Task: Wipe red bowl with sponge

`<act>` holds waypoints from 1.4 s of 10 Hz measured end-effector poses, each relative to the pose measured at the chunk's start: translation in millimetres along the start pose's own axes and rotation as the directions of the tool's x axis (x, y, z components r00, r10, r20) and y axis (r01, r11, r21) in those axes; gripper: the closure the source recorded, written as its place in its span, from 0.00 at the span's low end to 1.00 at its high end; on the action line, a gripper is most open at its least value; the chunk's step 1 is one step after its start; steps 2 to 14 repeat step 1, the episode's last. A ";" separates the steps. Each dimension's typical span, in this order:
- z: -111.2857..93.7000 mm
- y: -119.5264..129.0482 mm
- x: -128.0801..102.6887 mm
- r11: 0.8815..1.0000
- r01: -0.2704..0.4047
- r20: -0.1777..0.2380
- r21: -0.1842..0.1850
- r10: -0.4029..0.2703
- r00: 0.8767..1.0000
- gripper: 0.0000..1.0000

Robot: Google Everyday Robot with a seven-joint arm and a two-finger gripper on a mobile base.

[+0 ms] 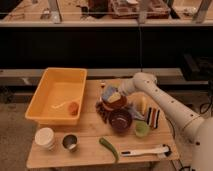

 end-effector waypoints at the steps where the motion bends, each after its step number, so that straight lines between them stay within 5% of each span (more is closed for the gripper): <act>1: -4.3 3.6 4.2 1.000 0.012 -0.002 -0.011 -0.012 1.000 1.00; 14: -4.3 3.6 4.2 1.000 0.012 -0.002 -0.011 -0.012 1.000 1.00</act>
